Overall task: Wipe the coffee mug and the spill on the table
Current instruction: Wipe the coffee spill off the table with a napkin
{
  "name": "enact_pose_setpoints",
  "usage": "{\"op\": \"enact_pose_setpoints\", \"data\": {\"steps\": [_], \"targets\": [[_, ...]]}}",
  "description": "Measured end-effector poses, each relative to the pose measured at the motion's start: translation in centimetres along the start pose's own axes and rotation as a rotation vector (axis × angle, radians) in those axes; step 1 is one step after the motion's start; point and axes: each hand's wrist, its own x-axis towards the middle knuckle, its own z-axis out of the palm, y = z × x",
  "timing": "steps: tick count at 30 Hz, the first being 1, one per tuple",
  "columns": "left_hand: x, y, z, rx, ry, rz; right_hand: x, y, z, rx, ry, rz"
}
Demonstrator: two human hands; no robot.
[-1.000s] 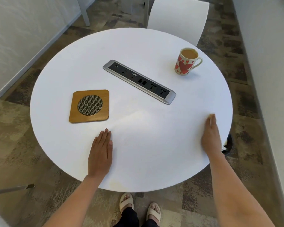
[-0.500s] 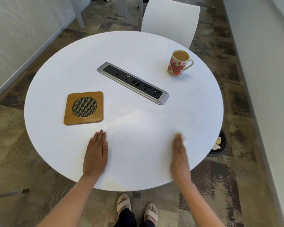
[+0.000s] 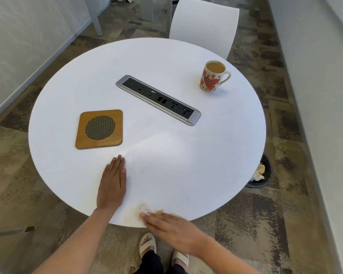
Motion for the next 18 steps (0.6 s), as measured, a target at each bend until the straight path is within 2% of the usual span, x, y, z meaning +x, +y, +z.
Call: {"op": "enact_pose_setpoints", "data": {"steps": [3, 7, 10, 14, 15, 18], "targets": [[0.0, 0.0, 0.0, 0.002, -0.003, 0.005, -2.4, 2.6, -1.1, -0.044, -0.013, 0.116], [0.0, -0.1, 0.0, -0.001, -0.005, 0.000, -4.5, 6.3, -4.5, 0.202, 0.002, 0.461], [-0.1, -0.1, 0.1, -0.002, -0.002, -0.003, -5.1, 9.2, -7.2, 0.319, 0.199, 0.773], [0.0, -0.2, 0.1, -0.028, -0.007, -0.005, -2.1, 11.6, -8.9, 0.333, 0.695, 0.927], [0.0, -0.2, 0.1, -0.042, -0.004, -0.003, -1.1, 11.8, -9.2, 0.350, 0.762, 0.953], [-0.1, -0.4, 0.0, -0.123, 0.008, -0.022, 1.6, 11.4, -8.8, 0.282, 0.690, 1.001]]}}
